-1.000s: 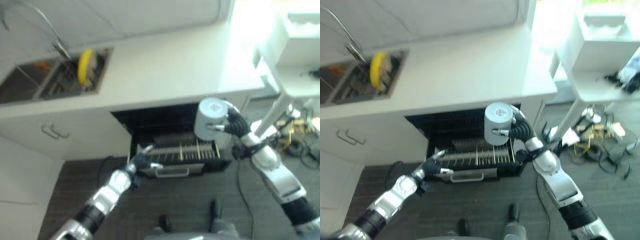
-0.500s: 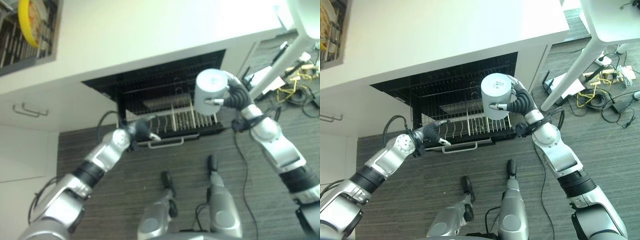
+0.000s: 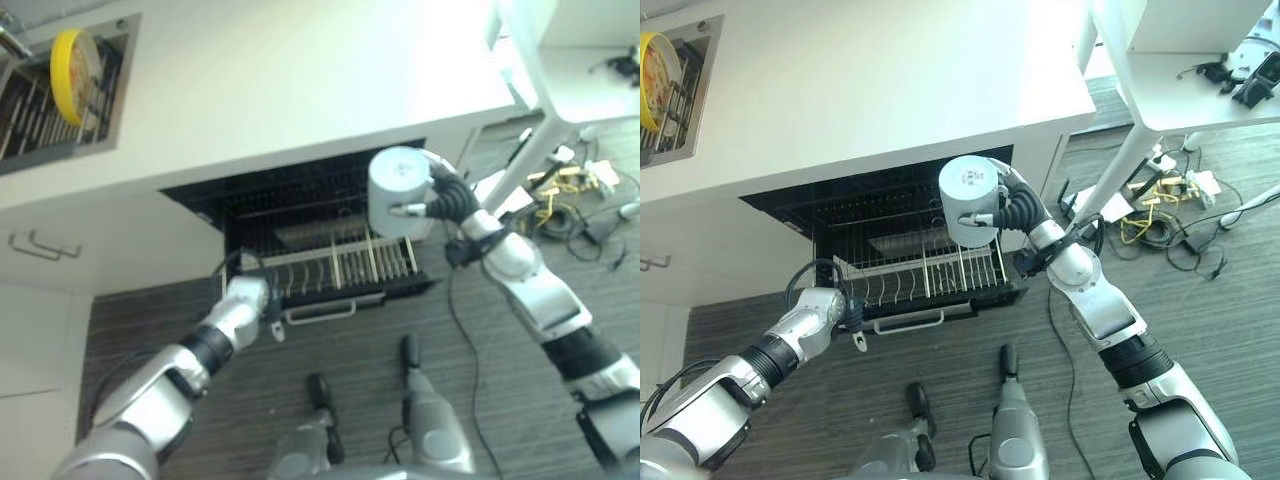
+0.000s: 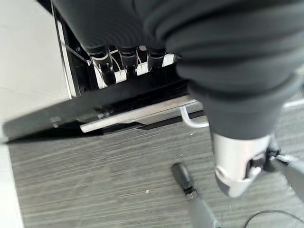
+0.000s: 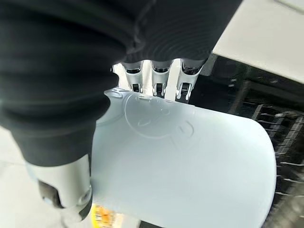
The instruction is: Place the dishes in the dishwasher.
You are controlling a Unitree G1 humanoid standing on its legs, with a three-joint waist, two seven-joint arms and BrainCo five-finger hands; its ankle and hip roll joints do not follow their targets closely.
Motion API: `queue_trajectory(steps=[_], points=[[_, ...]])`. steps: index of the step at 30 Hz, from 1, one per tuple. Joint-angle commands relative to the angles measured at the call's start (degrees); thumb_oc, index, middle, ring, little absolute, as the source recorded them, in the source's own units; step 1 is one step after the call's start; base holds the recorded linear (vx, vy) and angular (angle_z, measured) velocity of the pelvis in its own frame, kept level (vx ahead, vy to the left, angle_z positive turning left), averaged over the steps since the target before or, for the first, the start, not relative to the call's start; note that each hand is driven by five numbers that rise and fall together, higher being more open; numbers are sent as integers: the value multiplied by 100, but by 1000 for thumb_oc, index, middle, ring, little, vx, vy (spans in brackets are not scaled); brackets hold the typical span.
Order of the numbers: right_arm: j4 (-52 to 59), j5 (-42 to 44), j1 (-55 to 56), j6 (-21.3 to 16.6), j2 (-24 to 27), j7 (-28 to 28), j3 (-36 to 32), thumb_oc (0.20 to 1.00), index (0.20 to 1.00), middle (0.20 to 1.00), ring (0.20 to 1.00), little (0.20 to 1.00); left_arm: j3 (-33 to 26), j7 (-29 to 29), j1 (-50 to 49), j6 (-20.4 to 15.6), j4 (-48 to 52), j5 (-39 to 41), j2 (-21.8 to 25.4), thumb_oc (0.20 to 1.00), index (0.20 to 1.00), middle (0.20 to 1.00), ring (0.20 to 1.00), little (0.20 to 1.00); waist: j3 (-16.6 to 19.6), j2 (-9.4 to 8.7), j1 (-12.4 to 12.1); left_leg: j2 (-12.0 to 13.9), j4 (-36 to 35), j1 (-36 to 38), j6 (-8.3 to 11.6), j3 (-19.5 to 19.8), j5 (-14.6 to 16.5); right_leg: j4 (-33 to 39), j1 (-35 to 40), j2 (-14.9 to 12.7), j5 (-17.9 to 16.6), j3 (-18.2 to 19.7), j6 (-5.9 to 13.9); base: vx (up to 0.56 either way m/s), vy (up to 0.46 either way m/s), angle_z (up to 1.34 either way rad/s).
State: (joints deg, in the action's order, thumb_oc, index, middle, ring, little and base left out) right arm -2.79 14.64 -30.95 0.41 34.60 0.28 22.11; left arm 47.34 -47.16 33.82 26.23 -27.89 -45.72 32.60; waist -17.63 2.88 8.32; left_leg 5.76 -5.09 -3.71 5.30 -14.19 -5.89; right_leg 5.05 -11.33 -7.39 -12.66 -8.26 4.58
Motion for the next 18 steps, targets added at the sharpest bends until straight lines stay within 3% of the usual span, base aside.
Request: queue_trajectory(steps=[1, 10, 18], points=[[198, 16, -541, -444, -144, 85, -194, 200, 200, 200, 200, 200, 521, -1354, -653, 272, -530, 182, 153, 1000, 1000, 1000, 1000, 1000, -92, 31, -103, 115, 9, -84, 50, 322, 451, -5, 595, -211, 912, 73, 509, 0, 0, 0], [-877, -36, -605, -404, -179, 346, -159, 200, 200, 200, 200, 200, 722, -2102, -1495, -23, 58, -164, 222, 1000, 1000, 1000, 1000, 1000, -145, 74, -351, 62, 9, -158, 63, 599, 452, -5, 641, -221, 977, 50, 498, 30, 5, 4], [-2143, 96, -1011, -129, -226, 416, 36, 200, 200, 200, 200, 200, 755, -1829, -1844, -105, 468, -22, 285, 1000, 1000, 1000, 1000, 1000, -171, 264, -603, 10, 9, -240, 85, 791, 402, -5, 662, -272, 1038, -84, 474, 49, 29, 8]])
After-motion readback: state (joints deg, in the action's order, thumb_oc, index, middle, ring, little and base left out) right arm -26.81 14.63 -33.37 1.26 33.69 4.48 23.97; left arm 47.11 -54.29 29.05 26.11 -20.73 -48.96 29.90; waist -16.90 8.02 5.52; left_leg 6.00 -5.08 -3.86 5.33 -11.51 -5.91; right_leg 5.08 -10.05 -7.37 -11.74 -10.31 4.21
